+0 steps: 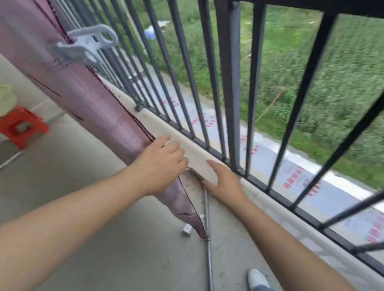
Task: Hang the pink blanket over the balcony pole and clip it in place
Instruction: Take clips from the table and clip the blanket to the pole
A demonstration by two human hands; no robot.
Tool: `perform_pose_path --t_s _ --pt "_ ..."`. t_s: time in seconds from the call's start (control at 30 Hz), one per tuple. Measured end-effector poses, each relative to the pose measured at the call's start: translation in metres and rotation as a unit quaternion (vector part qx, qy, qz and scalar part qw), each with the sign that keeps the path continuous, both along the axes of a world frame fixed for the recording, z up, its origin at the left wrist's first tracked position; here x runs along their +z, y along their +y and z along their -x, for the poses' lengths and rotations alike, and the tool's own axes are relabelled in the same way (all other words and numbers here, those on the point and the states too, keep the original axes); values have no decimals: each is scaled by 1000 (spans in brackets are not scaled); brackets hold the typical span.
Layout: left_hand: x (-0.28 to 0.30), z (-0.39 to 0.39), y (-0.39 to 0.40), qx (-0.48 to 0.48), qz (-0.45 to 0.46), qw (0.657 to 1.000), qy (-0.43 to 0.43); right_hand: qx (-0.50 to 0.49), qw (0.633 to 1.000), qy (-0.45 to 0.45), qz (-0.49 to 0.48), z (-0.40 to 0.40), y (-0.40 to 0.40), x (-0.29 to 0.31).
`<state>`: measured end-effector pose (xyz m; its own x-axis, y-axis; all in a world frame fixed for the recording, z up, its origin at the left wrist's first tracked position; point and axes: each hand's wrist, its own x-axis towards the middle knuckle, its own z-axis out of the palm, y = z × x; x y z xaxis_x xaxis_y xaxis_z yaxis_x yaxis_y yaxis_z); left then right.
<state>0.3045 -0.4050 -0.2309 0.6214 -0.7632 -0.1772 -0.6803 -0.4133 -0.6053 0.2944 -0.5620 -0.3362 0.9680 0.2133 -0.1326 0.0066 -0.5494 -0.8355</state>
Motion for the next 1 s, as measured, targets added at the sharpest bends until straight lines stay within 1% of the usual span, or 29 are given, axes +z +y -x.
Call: perform_pose_path --t_s 0.03,0.1,0.13,0.2,0.23,0.27,0.37,0.47,0.53,0.6,0.7,0.83,0.93,1.0 --pt "-6 2 -6 11 1 1000 13 -20 998 -19 56 7 -12 1" --pt "-15 10 -22 1 22 1000 20 -72 984 -40 159 27 -38 2" --pt "-21 16 -33 4 32 998 50 -101 970 -39 216 42 -51 2" --pt "-36 33 -58 18 41 988 148 -169 932 -19 321 86 -75 5" --pt "-41 46 -72 16 43 982 185 -213 912 1 350 114 -84 8" --pt "-45 61 -87 -2 45 978 203 -257 896 20 361 145 -91 10" --pt "-52 118 -136 -94 76 957 263 -363 848 61 380 245 -101 14" --pt "-57 192 -178 -205 82 929 298 -456 792 147 379 353 -98 20" --pt "-63 248 -200 -267 78 905 320 -523 740 210 368 426 -85 22" --pt "-70 308 -216 -330 53 879 341 -596 679 261 340 502 -64 20" --pt "-76 403 -223 -418 -14 839 347 -685 581 337 283 607 -14 21" --pt "-88 520 -207 -536 -93 770 334 -774 442 404 206 721 69 14" --pt "-96 597 -189 -594 -146 721 325 -808 361 443 143 787 121 1" --pt "-102 640 -178 -622 -163 697 315 -827 316 454 100 823 144 -9"
